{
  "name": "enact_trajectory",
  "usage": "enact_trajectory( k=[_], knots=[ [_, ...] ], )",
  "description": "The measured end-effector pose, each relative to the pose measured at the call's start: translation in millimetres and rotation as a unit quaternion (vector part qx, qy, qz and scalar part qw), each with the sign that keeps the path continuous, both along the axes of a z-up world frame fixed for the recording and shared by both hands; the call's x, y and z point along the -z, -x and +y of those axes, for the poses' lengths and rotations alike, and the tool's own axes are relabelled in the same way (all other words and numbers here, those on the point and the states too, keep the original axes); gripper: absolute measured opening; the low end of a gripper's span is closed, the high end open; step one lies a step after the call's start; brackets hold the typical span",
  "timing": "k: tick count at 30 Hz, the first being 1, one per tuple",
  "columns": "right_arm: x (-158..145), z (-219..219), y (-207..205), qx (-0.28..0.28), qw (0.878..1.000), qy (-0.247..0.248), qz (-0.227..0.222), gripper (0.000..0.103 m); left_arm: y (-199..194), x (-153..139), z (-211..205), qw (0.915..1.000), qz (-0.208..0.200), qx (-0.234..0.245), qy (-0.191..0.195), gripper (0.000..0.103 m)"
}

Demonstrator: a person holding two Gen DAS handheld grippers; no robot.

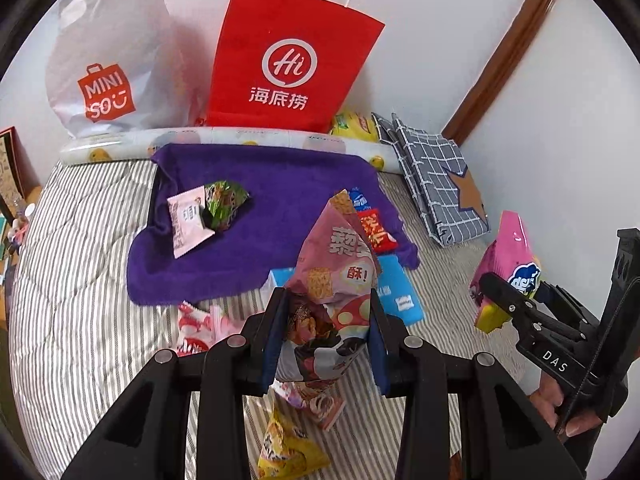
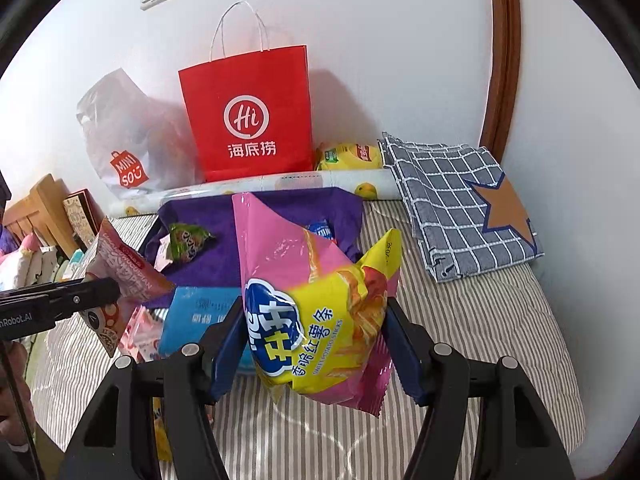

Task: Organize snacks
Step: 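Carry the chip bag and pink snack packet over the purple towel with both grippers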

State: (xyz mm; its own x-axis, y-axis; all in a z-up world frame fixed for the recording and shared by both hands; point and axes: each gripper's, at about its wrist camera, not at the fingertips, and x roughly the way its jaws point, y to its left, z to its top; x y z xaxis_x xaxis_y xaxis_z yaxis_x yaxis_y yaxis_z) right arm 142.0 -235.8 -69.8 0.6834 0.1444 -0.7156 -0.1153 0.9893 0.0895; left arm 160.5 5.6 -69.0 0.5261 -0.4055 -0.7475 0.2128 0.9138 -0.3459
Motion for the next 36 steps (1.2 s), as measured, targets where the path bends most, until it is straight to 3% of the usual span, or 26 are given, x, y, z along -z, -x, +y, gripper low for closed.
enact_trajectory(
  k=[26, 36],
  knots=[
    [10.7, 17.8, -74.7, -0.005, 1.000, 0.007, 0.004, 0.063, -73.5, 7.3, 18.3, 0.9999, 0.006, -0.014, 0.000, 0.037],
    [19.1, 14.5, -101.6, -0.001, 1.000, 0.012, 0.003, 0.063, -103.9, 11.6, 47.1, 0.9990, 0.006, -0.044, -0.007, 0.037]
  ],
)
